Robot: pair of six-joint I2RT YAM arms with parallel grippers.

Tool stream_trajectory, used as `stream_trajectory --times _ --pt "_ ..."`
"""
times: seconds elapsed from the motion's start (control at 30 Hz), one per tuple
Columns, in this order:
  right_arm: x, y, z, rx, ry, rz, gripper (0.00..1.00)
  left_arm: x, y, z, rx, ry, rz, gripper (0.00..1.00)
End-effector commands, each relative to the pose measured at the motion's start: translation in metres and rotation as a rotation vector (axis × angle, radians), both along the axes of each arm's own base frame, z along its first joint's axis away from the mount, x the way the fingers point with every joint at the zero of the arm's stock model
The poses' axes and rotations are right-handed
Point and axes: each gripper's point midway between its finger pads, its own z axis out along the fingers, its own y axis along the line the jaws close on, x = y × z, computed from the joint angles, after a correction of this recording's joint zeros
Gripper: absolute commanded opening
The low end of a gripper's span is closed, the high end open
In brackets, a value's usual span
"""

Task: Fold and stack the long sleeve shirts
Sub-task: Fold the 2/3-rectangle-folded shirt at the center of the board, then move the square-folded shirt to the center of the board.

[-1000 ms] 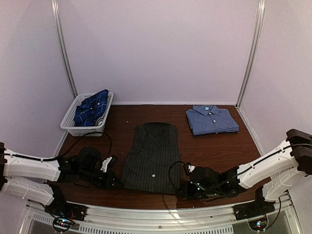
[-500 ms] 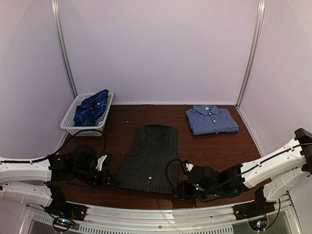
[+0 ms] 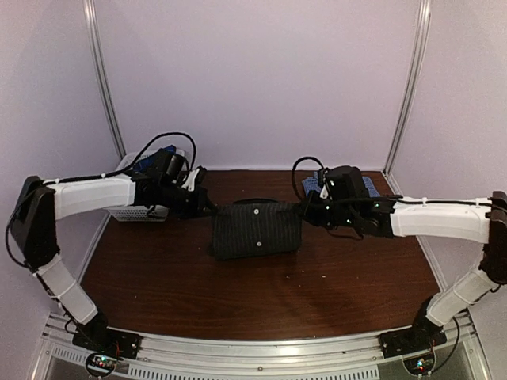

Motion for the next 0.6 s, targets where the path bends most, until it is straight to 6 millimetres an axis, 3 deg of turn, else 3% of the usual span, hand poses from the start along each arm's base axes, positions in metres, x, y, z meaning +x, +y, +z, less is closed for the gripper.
stream_trajectory --times 0.0,0.03,0.07,0.13,0.2,0.27,0.4,0.5,0.57 --pt "0.094 -0.008 -0.019 -0.071 -0.071 -0.022 0.00 0.088 -0.019 -0.054 -0.025 0.007 -0.026 0.00" --pt "0.112 -0.007 -0.036 -0.086 -0.052 -0.019 0.00 0.104 -0.024 -0.068 -0.021 0.020 -0.017 0.00" --pt "0.128 -0.005 -0.049 -0.099 -0.036 -0.011 0.00 0.122 -0.032 -0.071 -0.026 0.006 -0.011 0.00" --pt "0.155 0.002 -0.082 -0.133 0.006 0.013 0.00 0.142 -0.038 -0.096 -0.005 0.031 0.004 0.00" --pt "0.167 0.008 -0.127 -0.181 0.076 0.038 0.00 0.154 -0.043 -0.111 -0.007 0.048 0.011 0.00" --pt "0.168 0.015 -0.152 -0.199 0.119 0.067 0.00 0.156 -0.044 -0.124 -0.003 0.075 0.022 0.00" --pt "0.140 0.019 -0.174 -0.235 0.171 0.098 0.00 0.129 -0.040 -0.137 -0.007 0.108 0.018 0.00" --pt "0.098 0.018 -0.179 -0.247 0.201 0.124 0.00 0.094 -0.035 -0.135 -0.020 0.122 0.007 0.00" --pt "0.066 0.019 -0.175 -0.239 0.206 0.143 0.00 0.067 -0.030 -0.119 -0.027 0.103 0.002 0.00"
